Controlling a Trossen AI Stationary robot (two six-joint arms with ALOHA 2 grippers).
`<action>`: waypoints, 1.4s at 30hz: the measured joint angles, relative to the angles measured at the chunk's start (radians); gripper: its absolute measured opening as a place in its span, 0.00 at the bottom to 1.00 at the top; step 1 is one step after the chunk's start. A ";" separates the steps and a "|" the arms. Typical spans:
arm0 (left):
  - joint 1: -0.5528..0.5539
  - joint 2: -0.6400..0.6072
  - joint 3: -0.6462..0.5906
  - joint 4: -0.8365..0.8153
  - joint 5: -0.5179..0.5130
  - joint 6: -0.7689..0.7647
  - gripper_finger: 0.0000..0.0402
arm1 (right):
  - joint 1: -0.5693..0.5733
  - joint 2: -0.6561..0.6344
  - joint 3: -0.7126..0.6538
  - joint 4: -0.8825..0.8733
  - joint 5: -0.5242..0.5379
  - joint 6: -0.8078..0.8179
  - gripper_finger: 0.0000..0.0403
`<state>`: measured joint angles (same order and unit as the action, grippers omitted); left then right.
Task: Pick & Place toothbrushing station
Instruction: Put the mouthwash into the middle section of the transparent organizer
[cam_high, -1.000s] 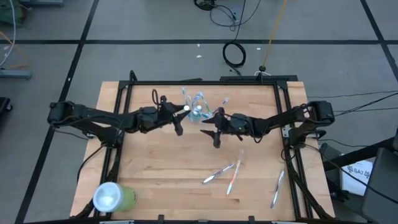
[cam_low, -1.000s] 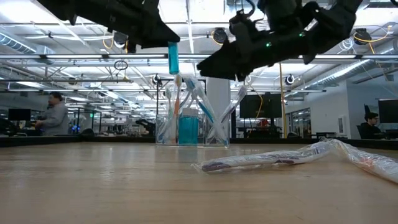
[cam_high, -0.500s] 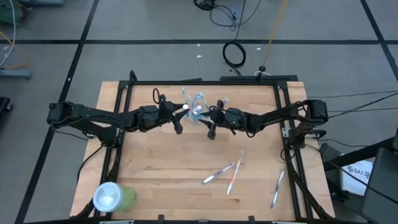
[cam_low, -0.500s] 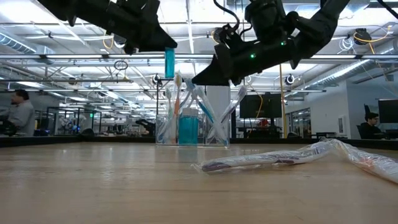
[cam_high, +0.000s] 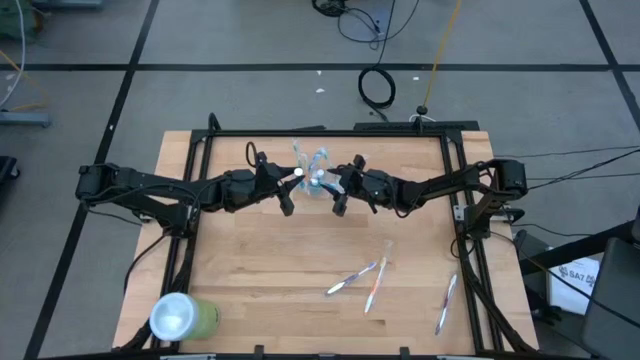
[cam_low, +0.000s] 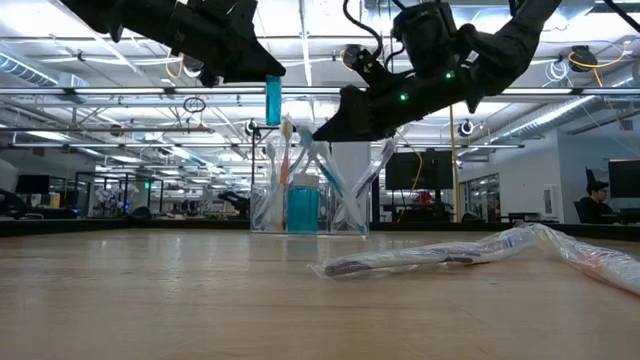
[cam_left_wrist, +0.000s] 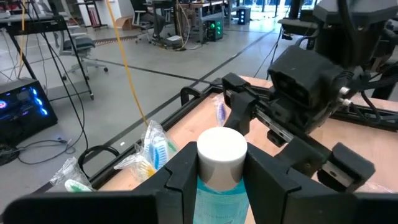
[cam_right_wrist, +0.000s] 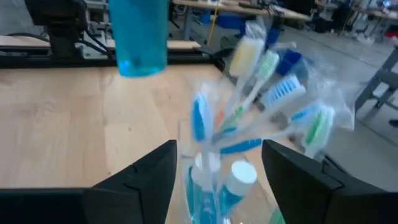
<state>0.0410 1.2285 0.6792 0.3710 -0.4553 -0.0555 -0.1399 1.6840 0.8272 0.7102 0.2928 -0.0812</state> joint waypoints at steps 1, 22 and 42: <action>0.000 0.000 0.000 0.000 0.000 0.000 0.27 | -0.004 0.000 0.000 0.010 -0.002 -0.011 0.56; 0.000 0.000 0.000 0.001 0.000 -0.011 0.27 | -0.062 0.000 0.000 -0.020 -0.138 -0.038 0.14; 0.000 0.034 0.000 0.016 0.001 -0.059 0.27 | -0.024 -0.060 -0.001 -0.079 -0.009 0.008 0.00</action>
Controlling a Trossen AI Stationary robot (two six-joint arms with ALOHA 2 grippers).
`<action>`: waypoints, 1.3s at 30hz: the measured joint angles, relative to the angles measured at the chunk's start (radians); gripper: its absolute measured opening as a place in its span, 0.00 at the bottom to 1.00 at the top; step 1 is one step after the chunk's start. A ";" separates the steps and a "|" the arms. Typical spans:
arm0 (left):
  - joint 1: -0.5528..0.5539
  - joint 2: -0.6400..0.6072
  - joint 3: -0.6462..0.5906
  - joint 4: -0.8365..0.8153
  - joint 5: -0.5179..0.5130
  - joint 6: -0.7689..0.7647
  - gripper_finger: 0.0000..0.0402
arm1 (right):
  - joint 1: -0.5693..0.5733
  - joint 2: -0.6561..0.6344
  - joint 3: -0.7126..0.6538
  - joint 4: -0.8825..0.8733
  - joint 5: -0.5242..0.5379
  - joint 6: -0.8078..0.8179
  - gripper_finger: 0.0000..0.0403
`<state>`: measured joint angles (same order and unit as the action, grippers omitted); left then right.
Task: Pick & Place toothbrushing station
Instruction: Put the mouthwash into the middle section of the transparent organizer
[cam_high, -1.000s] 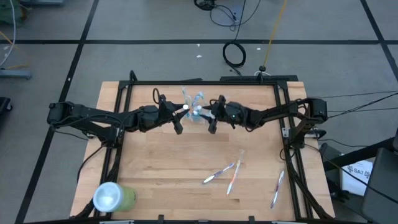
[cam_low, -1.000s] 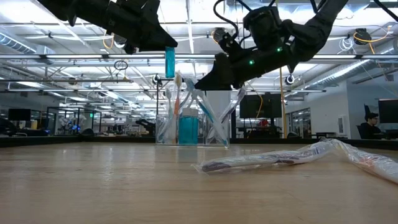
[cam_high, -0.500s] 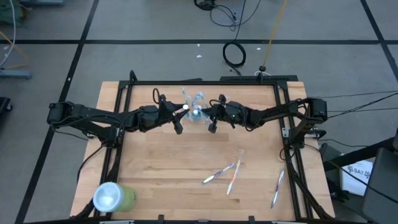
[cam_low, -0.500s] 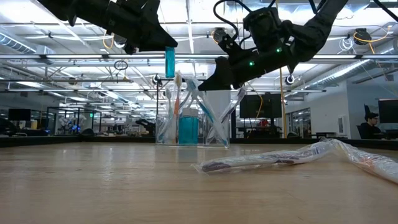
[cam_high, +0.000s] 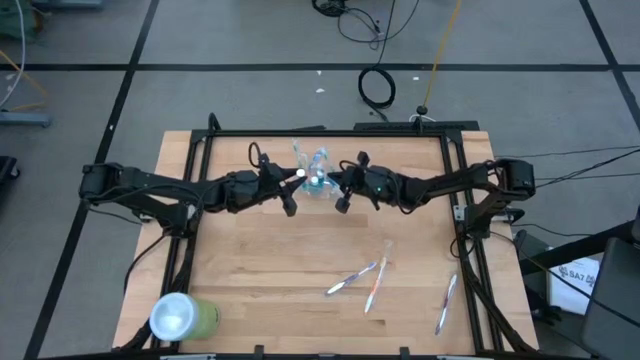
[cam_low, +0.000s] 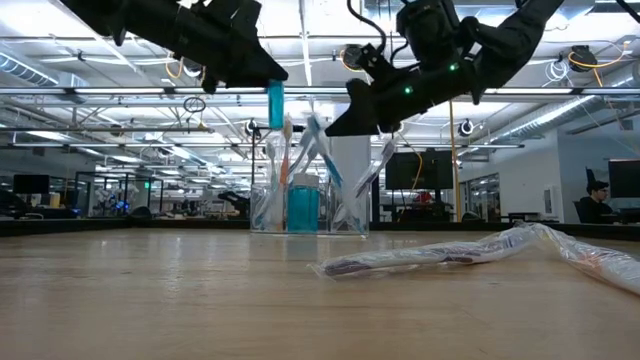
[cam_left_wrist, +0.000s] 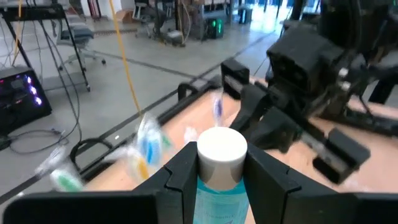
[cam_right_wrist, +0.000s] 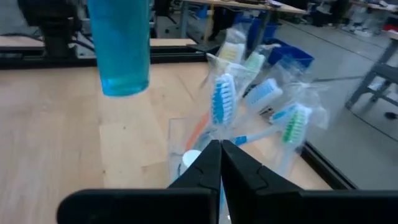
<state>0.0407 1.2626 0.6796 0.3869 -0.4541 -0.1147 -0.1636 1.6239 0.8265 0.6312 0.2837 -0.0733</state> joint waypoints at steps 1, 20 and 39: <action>0.000 0.013 0.001 0.024 0.000 0.000 0.27 | 0.006 -0.006 0.000 -0.008 0.019 0.007 0.00; 0.093 0.296 0.000 0.358 0.202 0.110 0.27 | 0.113 -0.019 -0.025 -0.108 0.375 0.062 0.00; 0.171 0.415 0.000 0.414 0.246 0.140 0.27 | 0.113 -0.018 -0.028 -0.106 0.375 0.070 0.00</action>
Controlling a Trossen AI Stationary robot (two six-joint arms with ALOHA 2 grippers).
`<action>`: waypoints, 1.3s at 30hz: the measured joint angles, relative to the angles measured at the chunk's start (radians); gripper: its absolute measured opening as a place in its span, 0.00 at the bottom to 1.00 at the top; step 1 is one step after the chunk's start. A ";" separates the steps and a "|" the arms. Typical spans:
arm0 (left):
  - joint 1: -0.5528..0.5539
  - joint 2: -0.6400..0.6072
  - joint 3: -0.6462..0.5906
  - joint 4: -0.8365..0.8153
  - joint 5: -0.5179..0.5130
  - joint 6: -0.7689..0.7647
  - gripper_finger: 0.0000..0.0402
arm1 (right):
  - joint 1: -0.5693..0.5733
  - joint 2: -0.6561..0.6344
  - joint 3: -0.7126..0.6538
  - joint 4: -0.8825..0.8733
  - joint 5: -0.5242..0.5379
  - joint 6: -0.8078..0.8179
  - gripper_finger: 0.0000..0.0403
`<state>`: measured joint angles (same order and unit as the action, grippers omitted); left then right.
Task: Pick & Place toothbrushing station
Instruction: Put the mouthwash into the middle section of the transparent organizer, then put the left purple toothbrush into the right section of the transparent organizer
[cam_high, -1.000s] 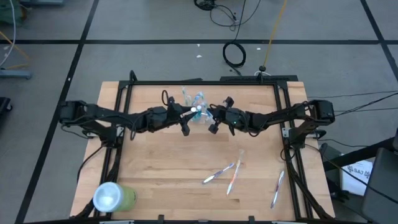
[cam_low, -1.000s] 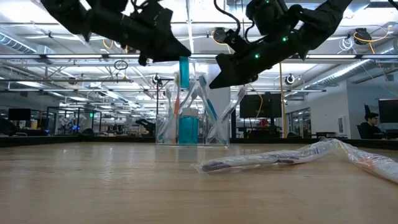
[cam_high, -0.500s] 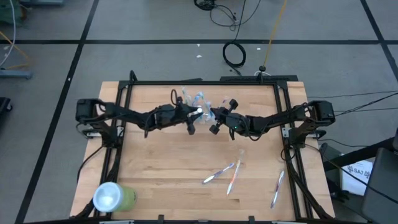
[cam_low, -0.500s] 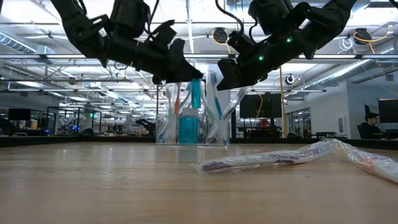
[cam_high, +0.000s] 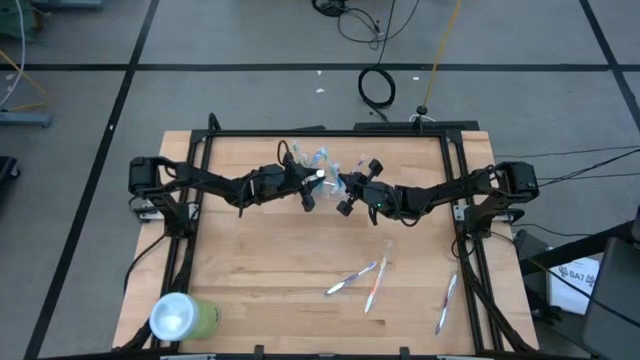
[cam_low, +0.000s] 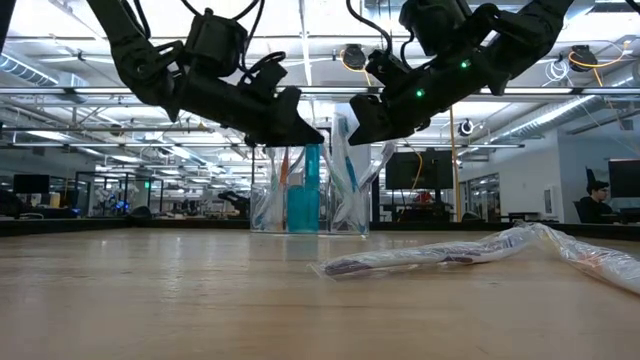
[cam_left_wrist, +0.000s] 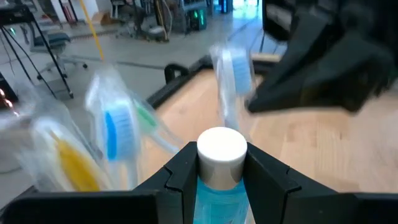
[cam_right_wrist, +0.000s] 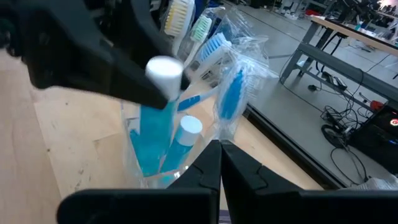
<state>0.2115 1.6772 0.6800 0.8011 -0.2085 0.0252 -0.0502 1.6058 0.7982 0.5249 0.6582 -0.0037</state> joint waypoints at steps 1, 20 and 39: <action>0.000 0.000 0.000 -0.020 0.003 0.003 0.27 | 0.000 0.000 0.000 0.000 0.000 0.000 0.00; 0.021 0.001 0.000 -0.043 0.001 -0.001 0.38 | 0.000 0.000 0.000 0.001 -0.004 0.000 0.00; 0.021 0.001 0.000 -0.042 0.001 -0.004 0.33 | 0.000 0.001 0.000 0.000 -0.004 -0.008 0.00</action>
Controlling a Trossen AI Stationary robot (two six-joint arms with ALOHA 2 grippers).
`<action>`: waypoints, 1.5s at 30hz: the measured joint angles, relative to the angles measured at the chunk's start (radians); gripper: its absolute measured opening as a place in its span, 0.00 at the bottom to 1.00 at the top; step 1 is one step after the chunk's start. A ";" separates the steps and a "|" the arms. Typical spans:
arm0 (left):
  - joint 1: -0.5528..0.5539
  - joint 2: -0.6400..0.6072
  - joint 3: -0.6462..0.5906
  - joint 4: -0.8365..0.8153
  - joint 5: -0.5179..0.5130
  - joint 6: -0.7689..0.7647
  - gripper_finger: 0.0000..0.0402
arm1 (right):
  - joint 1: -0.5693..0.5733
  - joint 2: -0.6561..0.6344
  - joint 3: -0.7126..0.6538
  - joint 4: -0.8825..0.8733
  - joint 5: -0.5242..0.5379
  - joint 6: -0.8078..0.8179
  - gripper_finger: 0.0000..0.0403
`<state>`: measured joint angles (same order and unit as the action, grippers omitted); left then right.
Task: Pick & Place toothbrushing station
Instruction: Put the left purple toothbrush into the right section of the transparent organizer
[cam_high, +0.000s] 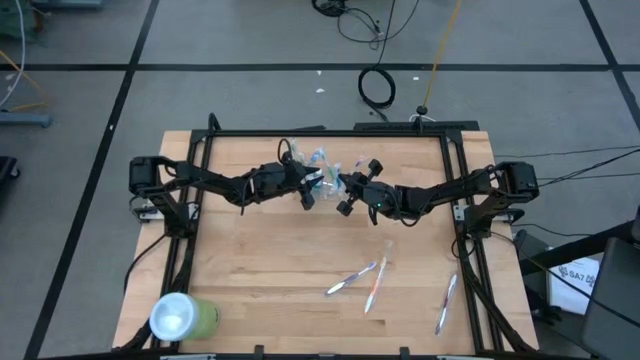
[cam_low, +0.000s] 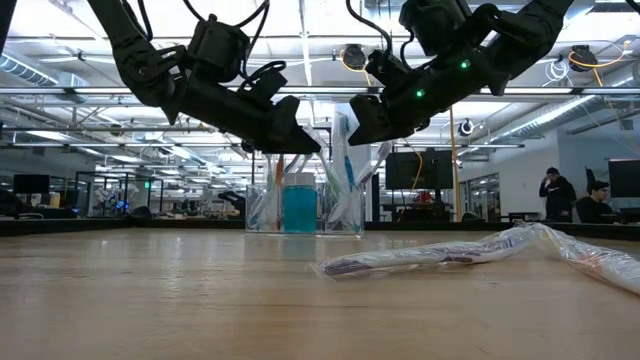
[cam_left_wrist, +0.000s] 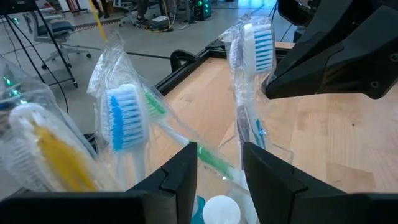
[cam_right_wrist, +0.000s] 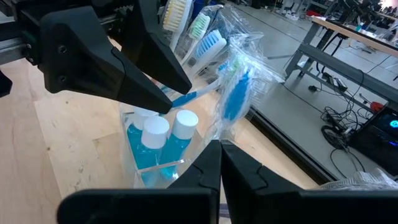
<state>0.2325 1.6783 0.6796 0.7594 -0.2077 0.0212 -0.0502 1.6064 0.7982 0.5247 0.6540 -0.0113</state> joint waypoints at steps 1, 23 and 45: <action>0.000 0.000 0.000 0.000 0.000 0.000 0.33 | 0.000 0.000 0.000 0.000 0.000 0.000 0.00; 0.000 -0.002 0.000 0.001 0.000 -0.004 0.33 | 0.000 0.000 0.000 -0.006 0.004 -0.027 0.29; -0.055 -0.112 0.000 -0.005 0.001 0.021 0.33 | 0.032 0.001 -0.001 -0.006 0.157 -0.214 0.42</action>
<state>0.1780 1.5665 0.6793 0.7549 -0.2070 0.0422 -0.0183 1.6070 0.7975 0.5186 0.8112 -0.2248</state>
